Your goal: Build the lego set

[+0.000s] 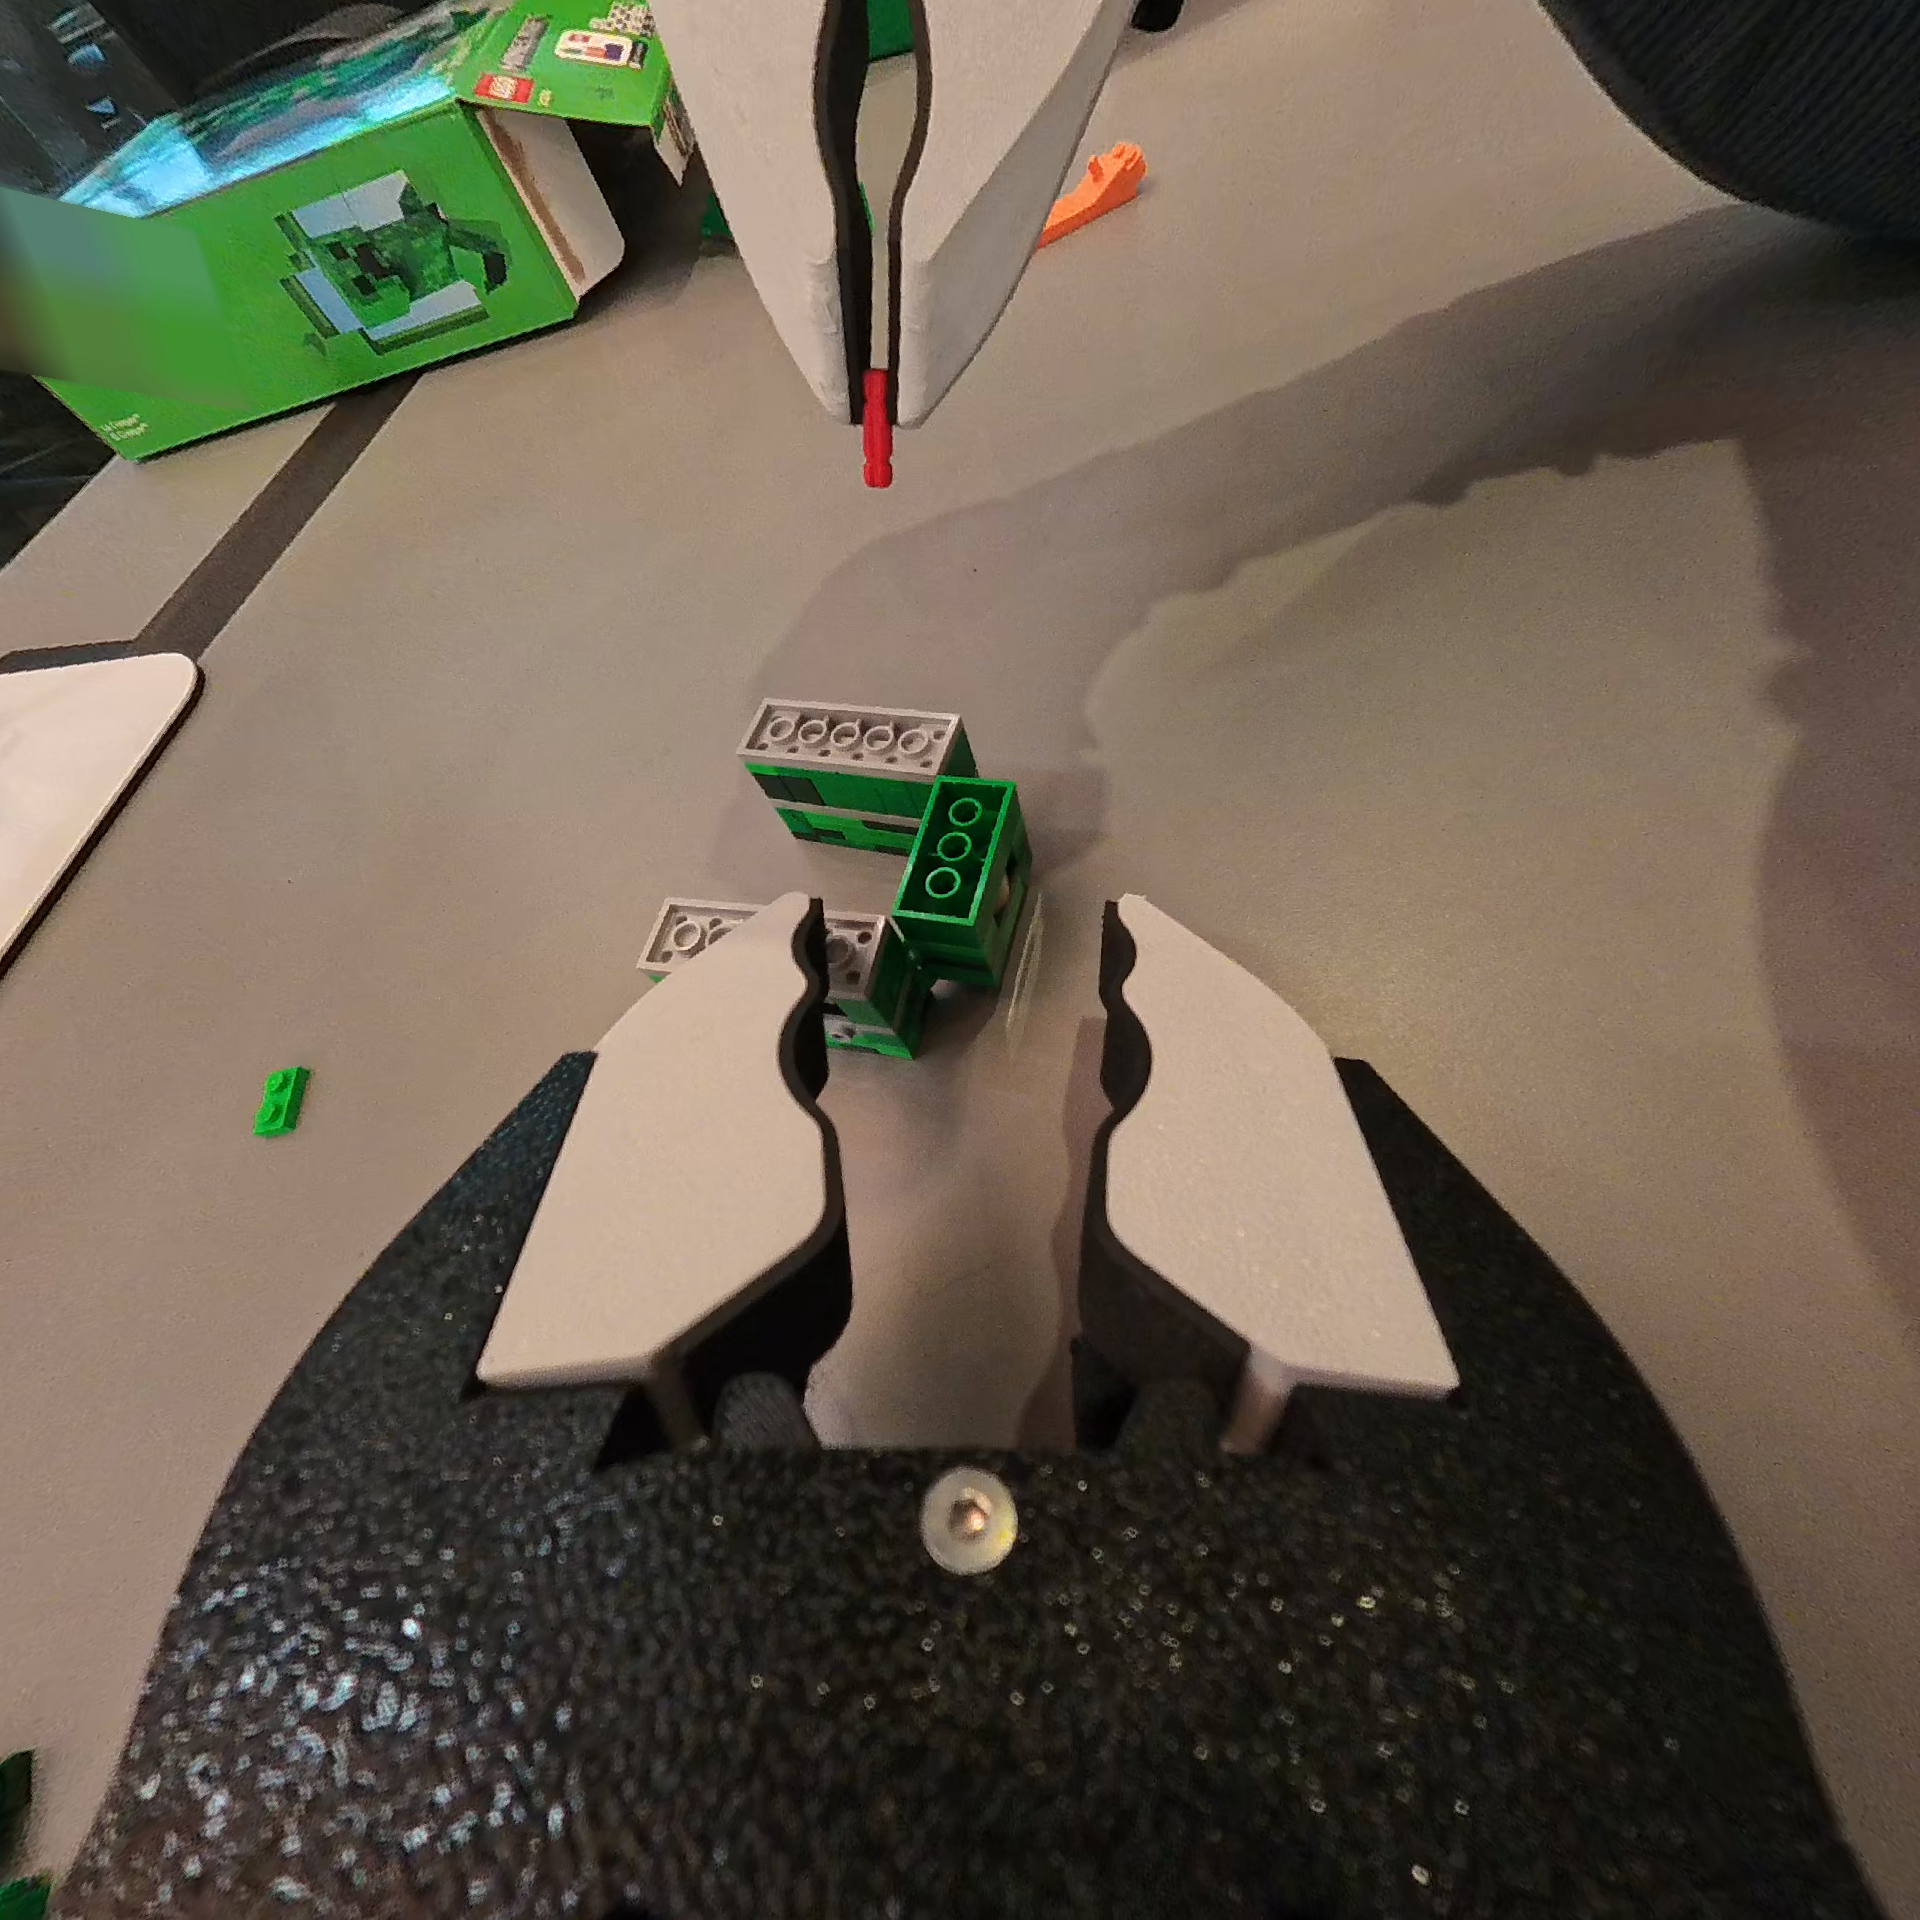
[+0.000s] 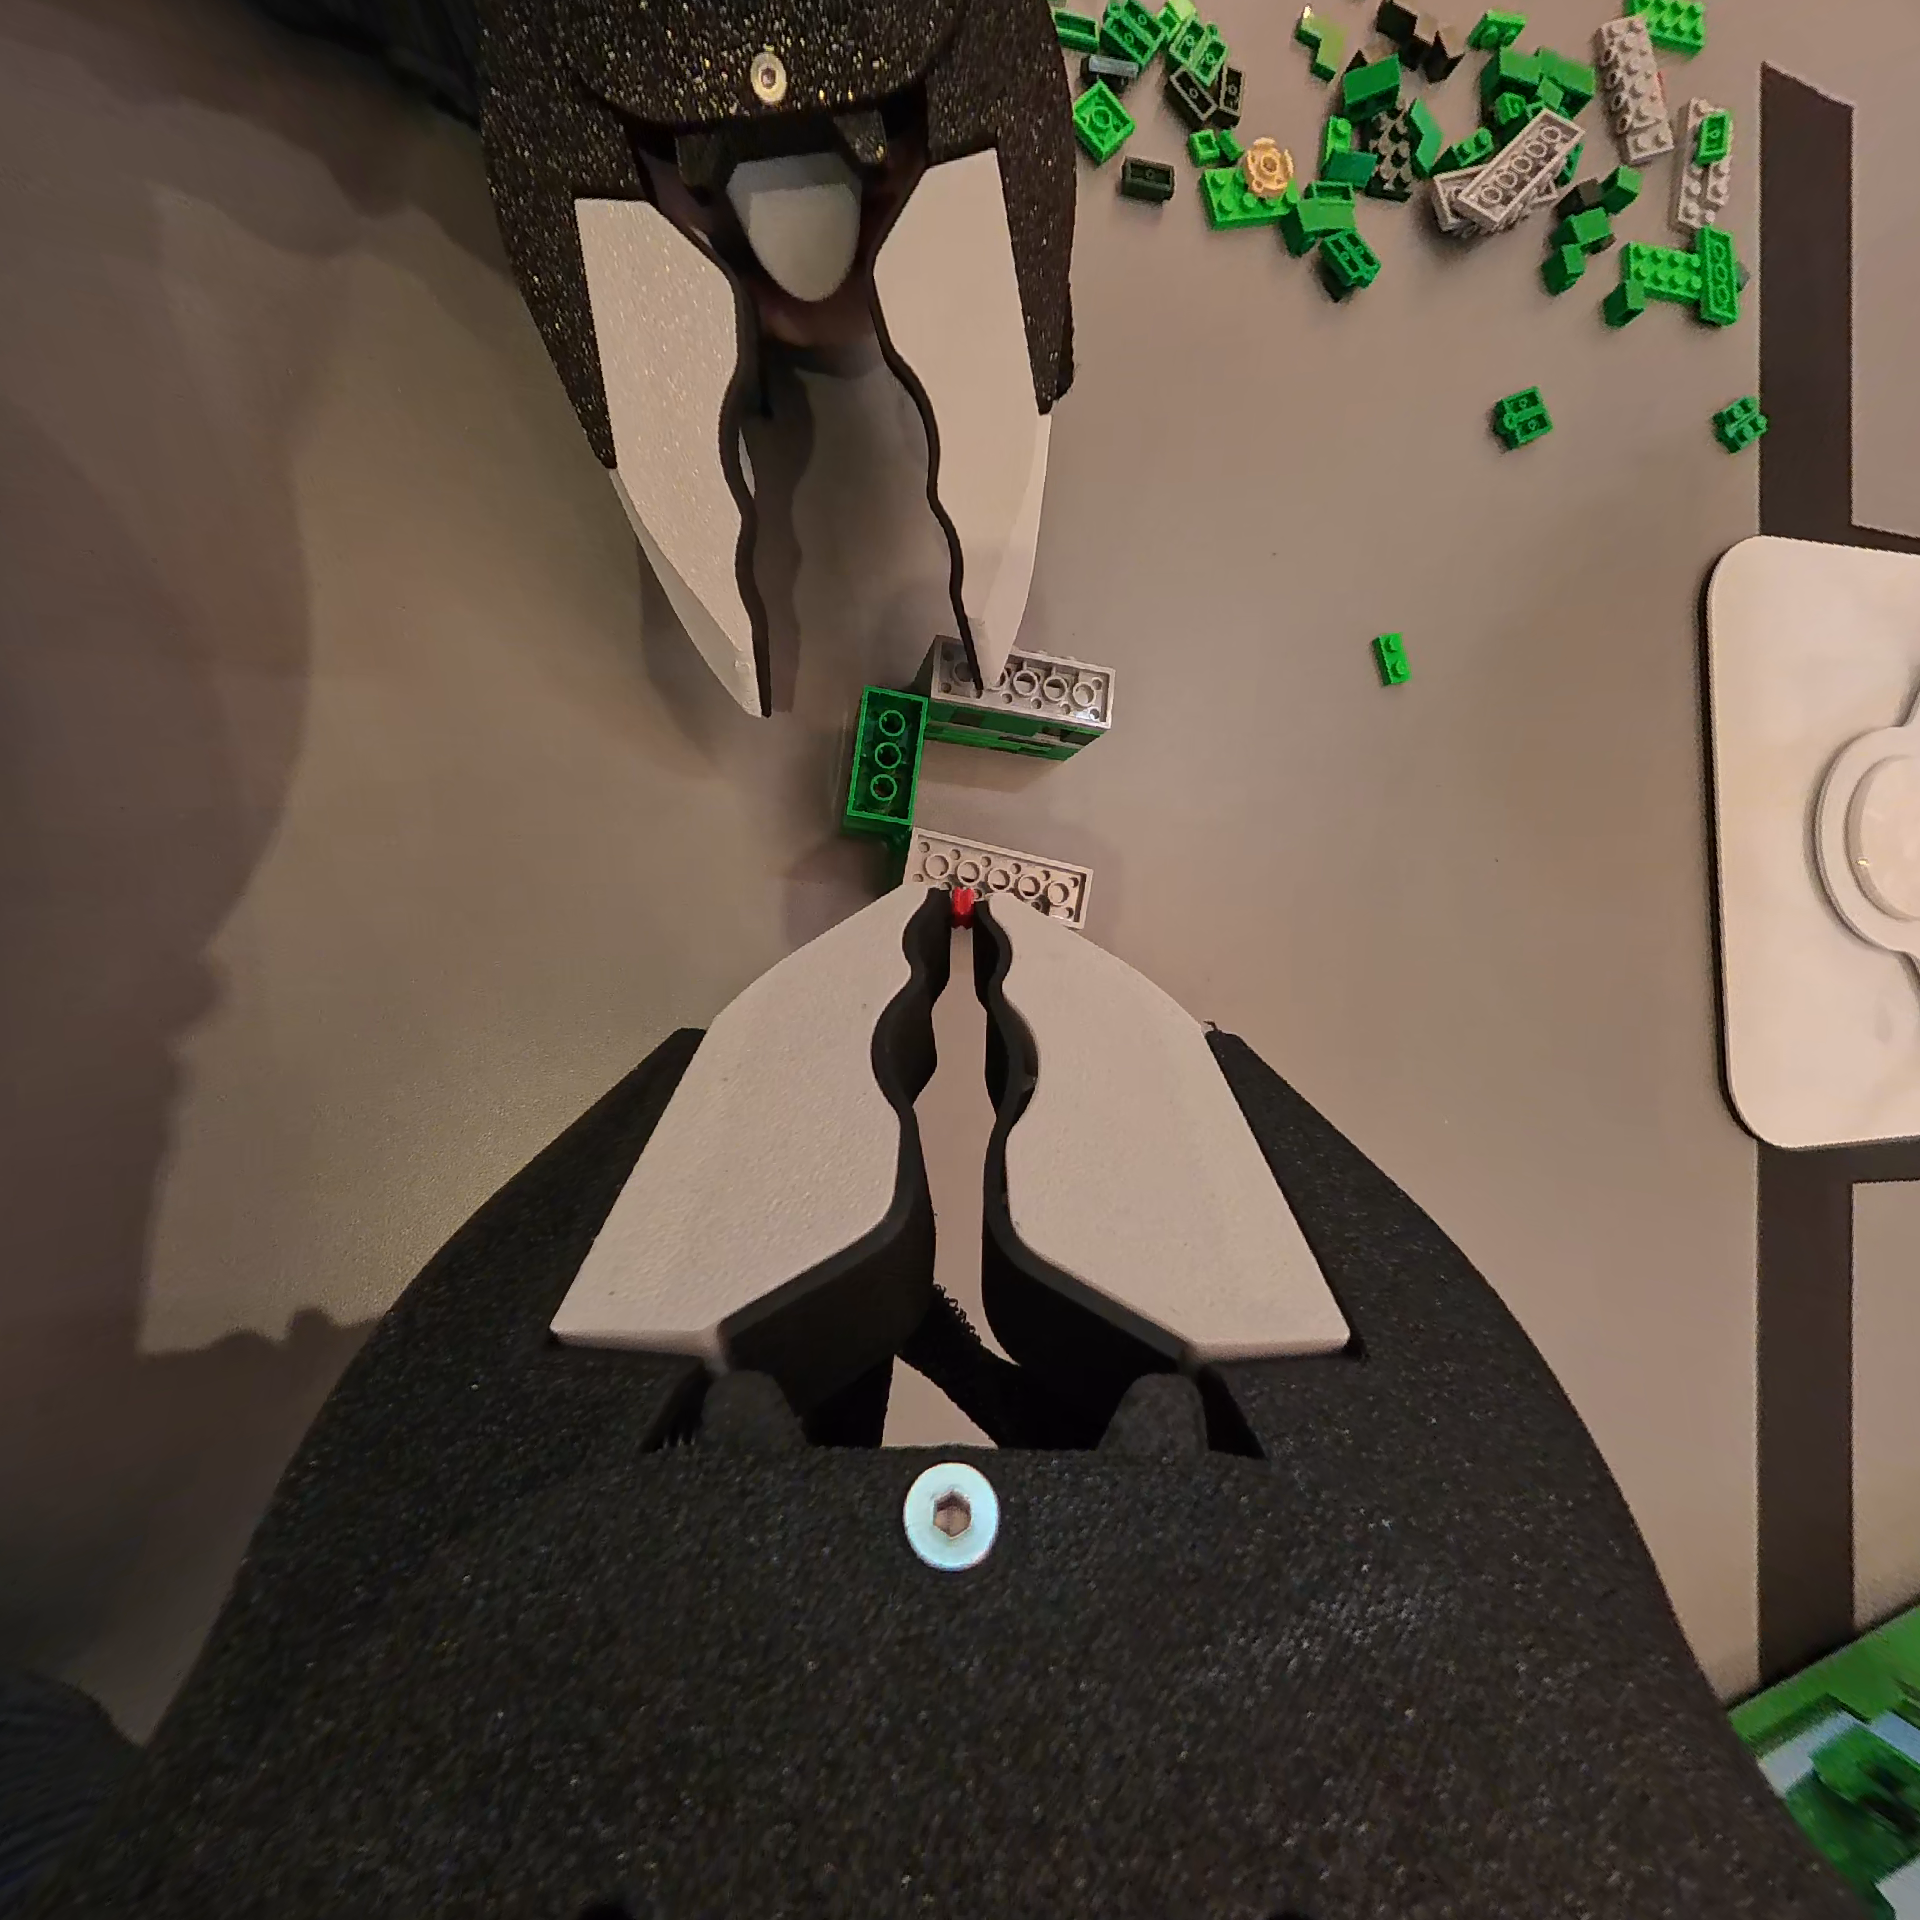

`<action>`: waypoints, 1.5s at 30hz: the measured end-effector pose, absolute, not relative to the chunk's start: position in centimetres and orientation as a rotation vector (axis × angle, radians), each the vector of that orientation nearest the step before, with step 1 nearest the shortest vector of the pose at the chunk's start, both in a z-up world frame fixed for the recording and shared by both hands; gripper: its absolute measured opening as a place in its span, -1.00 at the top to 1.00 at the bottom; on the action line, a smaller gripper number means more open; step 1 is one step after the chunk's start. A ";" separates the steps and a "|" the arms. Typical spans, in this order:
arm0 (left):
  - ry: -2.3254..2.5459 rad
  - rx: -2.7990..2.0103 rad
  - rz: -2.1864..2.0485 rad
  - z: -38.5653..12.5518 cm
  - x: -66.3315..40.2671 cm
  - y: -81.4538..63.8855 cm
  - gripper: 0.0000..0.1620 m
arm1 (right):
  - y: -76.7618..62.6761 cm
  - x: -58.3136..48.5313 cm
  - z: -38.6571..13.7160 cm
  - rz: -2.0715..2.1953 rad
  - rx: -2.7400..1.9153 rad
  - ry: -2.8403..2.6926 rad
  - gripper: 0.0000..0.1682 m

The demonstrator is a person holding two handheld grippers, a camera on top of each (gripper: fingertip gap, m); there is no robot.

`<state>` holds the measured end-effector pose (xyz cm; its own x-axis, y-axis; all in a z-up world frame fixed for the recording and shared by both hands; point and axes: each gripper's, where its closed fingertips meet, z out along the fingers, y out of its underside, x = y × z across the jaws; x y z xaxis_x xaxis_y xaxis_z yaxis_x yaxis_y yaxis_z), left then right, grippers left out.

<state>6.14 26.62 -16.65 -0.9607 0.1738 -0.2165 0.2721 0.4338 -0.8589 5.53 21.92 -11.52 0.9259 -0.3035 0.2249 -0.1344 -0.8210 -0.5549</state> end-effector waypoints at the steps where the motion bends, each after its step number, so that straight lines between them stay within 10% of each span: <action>1: 2.578 0.402 -1.572 -16.7 6.1 26.6 0.38 | 21.9 5.5 -11.5 -0.411 -2.531 0.313 0.96; 45: 2.557 0.419 -1.560 -16.7 6.1 26.7 0.36 | 21.2 5.5 -11.7 -0.408 -2.542 0.342 0.96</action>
<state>6.07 26.67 -16.70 -0.9549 0.1733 -0.2409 0.2935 0.4313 -0.8531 5.54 21.23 -11.66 0.9221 -0.3203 0.2173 -0.1576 -0.8234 -0.5451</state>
